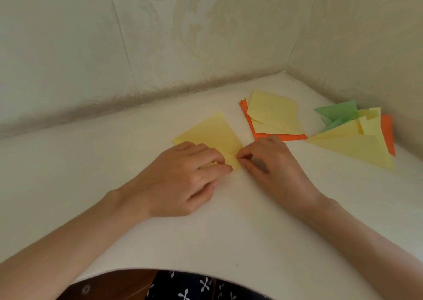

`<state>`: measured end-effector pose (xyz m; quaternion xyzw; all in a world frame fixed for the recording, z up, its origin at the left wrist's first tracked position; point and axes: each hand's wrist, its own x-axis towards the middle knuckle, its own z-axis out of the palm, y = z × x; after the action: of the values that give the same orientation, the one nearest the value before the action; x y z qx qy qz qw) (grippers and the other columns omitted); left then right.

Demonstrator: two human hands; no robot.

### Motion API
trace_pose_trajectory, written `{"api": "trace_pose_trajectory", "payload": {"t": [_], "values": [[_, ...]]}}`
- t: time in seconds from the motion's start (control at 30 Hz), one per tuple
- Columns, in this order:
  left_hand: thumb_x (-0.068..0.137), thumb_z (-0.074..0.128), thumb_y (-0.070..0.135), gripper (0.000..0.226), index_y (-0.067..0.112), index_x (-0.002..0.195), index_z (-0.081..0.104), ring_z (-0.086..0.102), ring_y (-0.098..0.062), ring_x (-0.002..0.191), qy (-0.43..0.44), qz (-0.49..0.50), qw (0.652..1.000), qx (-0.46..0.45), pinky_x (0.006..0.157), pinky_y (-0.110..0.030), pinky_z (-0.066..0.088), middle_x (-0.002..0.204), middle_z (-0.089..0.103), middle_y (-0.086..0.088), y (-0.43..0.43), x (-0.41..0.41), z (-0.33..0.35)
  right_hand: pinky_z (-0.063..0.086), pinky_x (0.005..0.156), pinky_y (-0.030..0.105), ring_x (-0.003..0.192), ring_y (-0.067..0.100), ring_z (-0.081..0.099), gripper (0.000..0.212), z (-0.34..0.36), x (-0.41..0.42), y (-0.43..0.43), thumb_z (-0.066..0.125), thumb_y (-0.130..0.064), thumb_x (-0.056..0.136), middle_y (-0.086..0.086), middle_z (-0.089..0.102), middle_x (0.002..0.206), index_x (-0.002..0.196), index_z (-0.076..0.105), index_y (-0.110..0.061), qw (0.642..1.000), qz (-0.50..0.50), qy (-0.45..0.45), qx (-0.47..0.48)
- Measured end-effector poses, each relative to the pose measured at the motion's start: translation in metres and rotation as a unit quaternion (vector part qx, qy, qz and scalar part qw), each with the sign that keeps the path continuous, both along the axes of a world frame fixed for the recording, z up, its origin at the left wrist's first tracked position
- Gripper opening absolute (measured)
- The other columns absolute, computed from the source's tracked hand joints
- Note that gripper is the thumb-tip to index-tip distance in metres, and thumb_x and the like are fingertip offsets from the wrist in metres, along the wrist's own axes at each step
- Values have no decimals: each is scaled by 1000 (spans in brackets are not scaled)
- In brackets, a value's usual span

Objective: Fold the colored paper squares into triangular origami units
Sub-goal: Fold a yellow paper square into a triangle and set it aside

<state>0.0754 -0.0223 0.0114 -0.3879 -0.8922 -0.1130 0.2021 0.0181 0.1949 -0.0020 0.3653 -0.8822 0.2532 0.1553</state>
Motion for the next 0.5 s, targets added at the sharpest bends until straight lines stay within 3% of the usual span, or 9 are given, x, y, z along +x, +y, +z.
{"api": "trace_pose_trajectory", "payload": {"t": [0.1,0.2,0.33,0.5], "values": [[92,46,26,30,16,110,68,55,-18,94,-53,12,998,-21,74,-39,47,104,62,-1,0,-3,-4,33,72,24,81,16,43,15,0,0,-1,57,-21,88,0,59,82,89,70,-13,1000,-14,11,13],[92,45,26,32,18,111,69,57,-19,93,-56,14,998,-27,73,-38,48,105,63,0,-1,-4,-5,39,71,29,82,21,47,14,0,2,0,58,-20,86,1,58,82,88,70,-14,999,-50,11,8],[92,44,27,34,17,111,70,60,-21,89,-70,16,997,-20,68,-36,50,106,64,-2,0,-3,-4,34,73,29,85,23,46,5,5,1,2,63,-13,87,-3,53,82,91,66,-15,995,-85,-57,-4],[93,46,30,32,20,113,70,61,-18,99,-89,-8,996,-12,73,-32,53,115,64,0,-11,-2,-3,33,87,30,99,19,42,29,6,1,2,61,-17,89,-4,50,97,117,57,-19,988,-92,-121,-15]]}}
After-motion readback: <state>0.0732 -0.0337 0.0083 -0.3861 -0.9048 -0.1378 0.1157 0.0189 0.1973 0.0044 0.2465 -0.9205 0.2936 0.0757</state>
